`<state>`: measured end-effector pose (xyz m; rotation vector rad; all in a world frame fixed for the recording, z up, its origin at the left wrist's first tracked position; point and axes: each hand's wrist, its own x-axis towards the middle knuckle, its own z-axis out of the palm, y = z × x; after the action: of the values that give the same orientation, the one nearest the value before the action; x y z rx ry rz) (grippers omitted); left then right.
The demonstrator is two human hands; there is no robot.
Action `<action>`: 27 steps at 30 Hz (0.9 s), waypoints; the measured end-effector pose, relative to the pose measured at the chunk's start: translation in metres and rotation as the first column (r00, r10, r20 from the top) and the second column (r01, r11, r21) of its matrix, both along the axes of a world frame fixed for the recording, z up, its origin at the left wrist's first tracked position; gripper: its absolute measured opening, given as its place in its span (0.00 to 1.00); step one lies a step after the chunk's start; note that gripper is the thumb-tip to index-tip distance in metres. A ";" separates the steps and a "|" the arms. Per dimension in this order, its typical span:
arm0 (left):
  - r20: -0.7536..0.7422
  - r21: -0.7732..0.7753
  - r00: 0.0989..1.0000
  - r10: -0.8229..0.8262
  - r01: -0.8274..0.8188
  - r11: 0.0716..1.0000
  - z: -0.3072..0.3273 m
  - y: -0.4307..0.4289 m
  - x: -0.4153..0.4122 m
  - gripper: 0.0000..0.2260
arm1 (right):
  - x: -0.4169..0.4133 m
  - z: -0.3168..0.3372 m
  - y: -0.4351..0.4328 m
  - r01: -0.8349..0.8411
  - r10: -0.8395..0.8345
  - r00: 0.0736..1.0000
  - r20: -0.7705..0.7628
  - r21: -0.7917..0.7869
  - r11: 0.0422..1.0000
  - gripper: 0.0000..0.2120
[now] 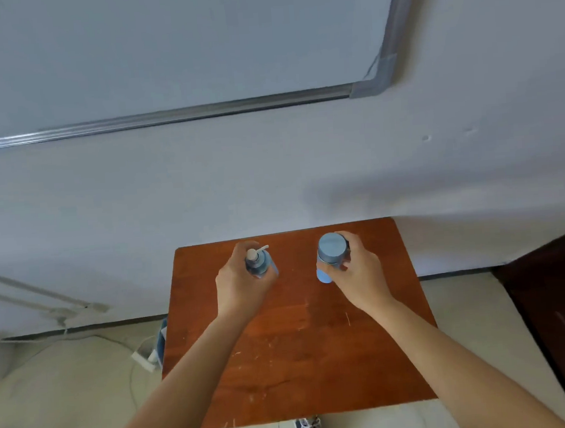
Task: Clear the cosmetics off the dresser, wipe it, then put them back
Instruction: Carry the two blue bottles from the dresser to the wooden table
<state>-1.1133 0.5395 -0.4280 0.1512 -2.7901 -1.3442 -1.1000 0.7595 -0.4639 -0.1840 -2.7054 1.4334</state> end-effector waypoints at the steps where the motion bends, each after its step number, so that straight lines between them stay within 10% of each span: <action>1: 0.008 -0.001 1.000 -0.011 0.011 1.000 -0.005 -0.003 -0.015 0.15 | -0.012 -0.003 -0.006 0.034 -0.034 0.999 0.000 -0.015 0.999 0.31; 27: 0.089 -0.112 0.974 -0.210 0.219 0.969 -0.053 0.002 -0.104 0.31 | -0.090 -0.013 -0.032 0.011 -0.055 0.965 0.257 0.169 0.986 0.40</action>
<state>-1.2175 0.5413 -0.4812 -0.1095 -3.0164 -1.2260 -1.1904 0.7275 -0.4768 -0.4338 -2.9981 1.2443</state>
